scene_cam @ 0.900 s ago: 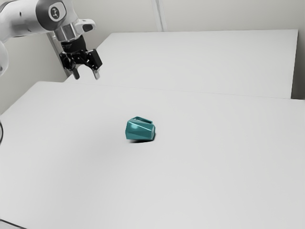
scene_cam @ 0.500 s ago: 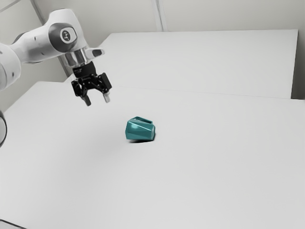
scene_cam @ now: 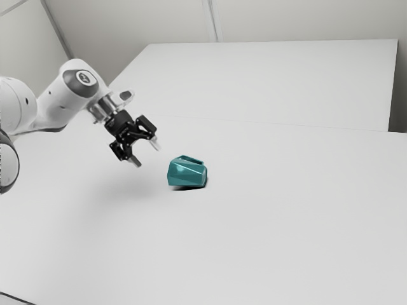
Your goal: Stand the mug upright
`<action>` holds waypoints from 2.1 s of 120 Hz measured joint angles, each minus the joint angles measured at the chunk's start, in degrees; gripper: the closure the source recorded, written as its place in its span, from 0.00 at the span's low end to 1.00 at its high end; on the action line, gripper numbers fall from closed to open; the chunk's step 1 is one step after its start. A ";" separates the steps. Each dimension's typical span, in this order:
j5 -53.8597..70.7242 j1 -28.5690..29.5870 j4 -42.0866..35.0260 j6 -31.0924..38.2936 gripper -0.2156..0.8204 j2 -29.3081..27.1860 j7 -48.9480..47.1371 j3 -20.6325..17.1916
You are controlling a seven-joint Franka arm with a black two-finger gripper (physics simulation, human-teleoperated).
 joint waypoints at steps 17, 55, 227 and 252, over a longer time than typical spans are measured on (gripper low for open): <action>-3.88 0.00 -0.21 1.21 0.21 2.83 3.22 0.16; -7.66 -0.01 0.07 6.81 0.21 5.76 11.42 0.17; -15.11 -3.24 0.15 14.17 0.94 8.14 29.20 -2.29; -11.46 -4.60 0.14 14.08 0.96 2.45 28.83 -2.29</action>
